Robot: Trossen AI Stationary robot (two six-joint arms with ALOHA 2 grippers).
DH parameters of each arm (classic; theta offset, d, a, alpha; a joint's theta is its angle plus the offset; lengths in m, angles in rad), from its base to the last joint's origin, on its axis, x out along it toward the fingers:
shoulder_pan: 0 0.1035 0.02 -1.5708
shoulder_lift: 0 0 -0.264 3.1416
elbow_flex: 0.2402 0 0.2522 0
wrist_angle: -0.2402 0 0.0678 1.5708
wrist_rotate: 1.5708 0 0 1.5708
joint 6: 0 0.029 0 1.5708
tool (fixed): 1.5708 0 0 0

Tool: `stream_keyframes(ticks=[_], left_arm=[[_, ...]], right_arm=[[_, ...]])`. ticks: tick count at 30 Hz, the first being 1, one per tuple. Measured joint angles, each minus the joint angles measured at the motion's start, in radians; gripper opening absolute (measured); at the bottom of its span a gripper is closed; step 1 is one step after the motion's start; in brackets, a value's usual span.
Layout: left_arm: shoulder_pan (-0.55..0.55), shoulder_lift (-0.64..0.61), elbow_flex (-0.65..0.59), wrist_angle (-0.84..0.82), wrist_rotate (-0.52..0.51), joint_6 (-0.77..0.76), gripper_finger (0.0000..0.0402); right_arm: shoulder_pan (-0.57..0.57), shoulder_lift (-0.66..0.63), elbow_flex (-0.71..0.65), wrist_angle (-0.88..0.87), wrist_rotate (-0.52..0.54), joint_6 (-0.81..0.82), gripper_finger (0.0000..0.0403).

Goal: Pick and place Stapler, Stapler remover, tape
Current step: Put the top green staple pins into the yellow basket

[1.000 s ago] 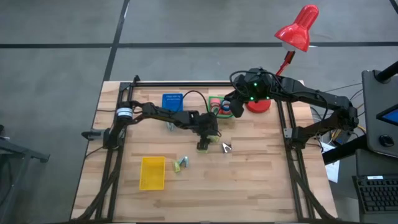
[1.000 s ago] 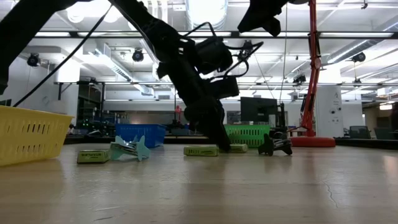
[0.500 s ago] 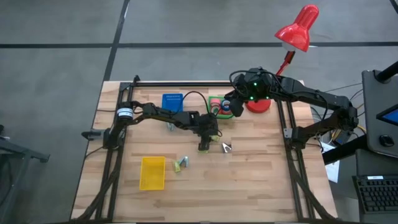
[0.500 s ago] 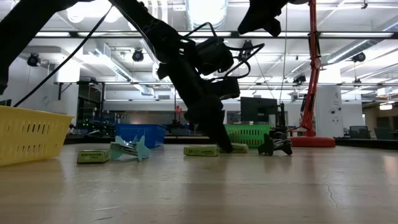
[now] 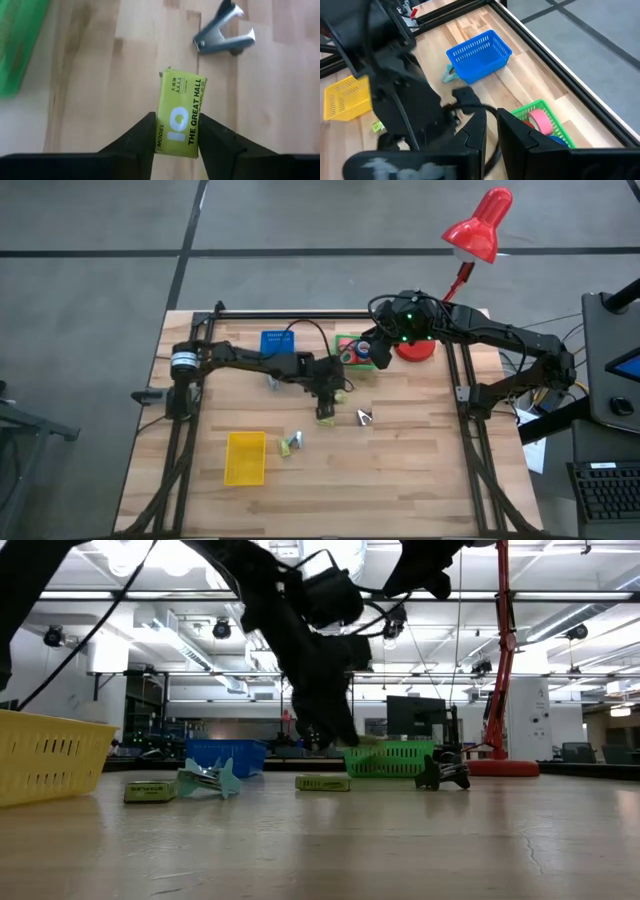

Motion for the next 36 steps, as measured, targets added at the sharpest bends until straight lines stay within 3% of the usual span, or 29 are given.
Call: stream_keyframes(ticks=[6, 15, 22, 31, 36], left_arm=[[-0.016, -0.104, -0.001, -0.154, 0.002, -0.086, 0.0112], [-0.093, -0.273, -0.082, -0.237, -0.001, -0.2, 0.0137], [-0.193, -0.419, -0.238, -0.269, -0.007, -0.426, 0.0118], [-0.389, -0.647, -0.442, -0.282, -0.021, -0.803, 0.0128], [-0.474, -0.738, -0.506, -0.333, -0.03, -0.908, 0.0122]], right_arm=[[0.0, 0.0, -0.001, 0.002, 0.0, -0.015, 0.0043], [0.0, 0.0, -0.001, 0.005, 0.0, -0.038, 0.0043], [0.0, 0.0, -0.005, 0.042, -0.001, -0.049, 0.0043], [0.0, 0.0, -0.027, 0.069, -0.003, -0.06, 0.0043], [0.001, 0.004, -0.044, 0.114, -0.003, -0.059, 0.0043]])
